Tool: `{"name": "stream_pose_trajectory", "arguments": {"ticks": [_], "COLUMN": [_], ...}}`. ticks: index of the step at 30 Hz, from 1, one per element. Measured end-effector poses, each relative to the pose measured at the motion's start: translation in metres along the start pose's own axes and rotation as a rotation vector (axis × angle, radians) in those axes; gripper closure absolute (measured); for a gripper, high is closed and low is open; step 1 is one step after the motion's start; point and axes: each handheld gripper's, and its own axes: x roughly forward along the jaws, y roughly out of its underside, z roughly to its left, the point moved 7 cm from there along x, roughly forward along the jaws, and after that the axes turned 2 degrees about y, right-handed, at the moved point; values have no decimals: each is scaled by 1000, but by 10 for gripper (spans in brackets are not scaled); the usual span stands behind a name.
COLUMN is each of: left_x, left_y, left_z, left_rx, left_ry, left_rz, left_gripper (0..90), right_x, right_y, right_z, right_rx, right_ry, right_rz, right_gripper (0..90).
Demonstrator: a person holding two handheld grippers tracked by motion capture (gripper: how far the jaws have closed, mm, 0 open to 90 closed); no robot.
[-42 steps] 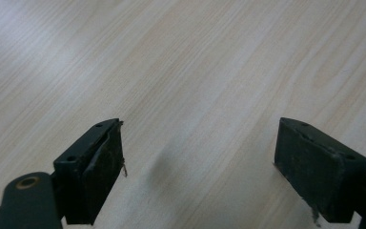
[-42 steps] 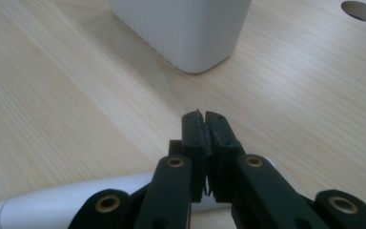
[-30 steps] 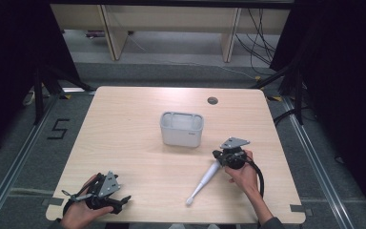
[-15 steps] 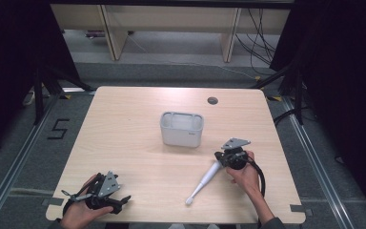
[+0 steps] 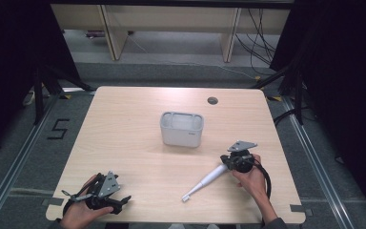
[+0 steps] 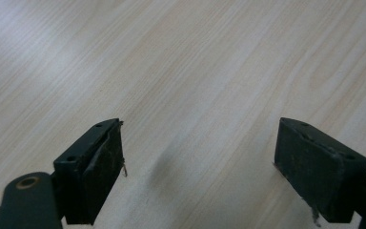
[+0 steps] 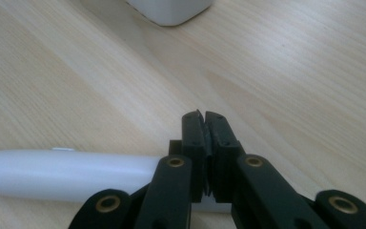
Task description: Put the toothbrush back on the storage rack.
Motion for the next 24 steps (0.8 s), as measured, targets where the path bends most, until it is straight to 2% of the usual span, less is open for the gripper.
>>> {"name": "stream_pose_trajectory", "arguments": {"ticks": [1,3,6,9,14,17,18,20,24], "left_x": [0,0,0,0,0,0,1,0,1], "left_y": [0,0,0,0,0,0,0,0,0], "left_z": [-1,0,0,-1,-1,-1,-1,-1,-1], "left_rx": [-12,-1,-2,-10,-11,-9,-9,-10,-10], "left_ry": [2,1,0,2,2,3,4,3,2], "left_rz": [-3,-1,-2,-3,-4,-3,-3,-3,-3], "left_gripper": [164,164,163,164,164,164,164,164,164], "right_x": [-1,-5,-8,-13,-18,-21,-22,-25,-29], "right_y": [1,4,6,8,16,19,21,23,28], "right_z": [1,2,3,4,4,5,4,5,5], "right_rx": [8,4,0,-3,-11,3,-6,19,11], "right_ry": [2,5,-5,12,9,5,11,4,-1], "right_rz": [-4,-1,4,14,12,18,17,21,17], "right_gripper": [873,873,872,871,871,870,870,870,870]}}
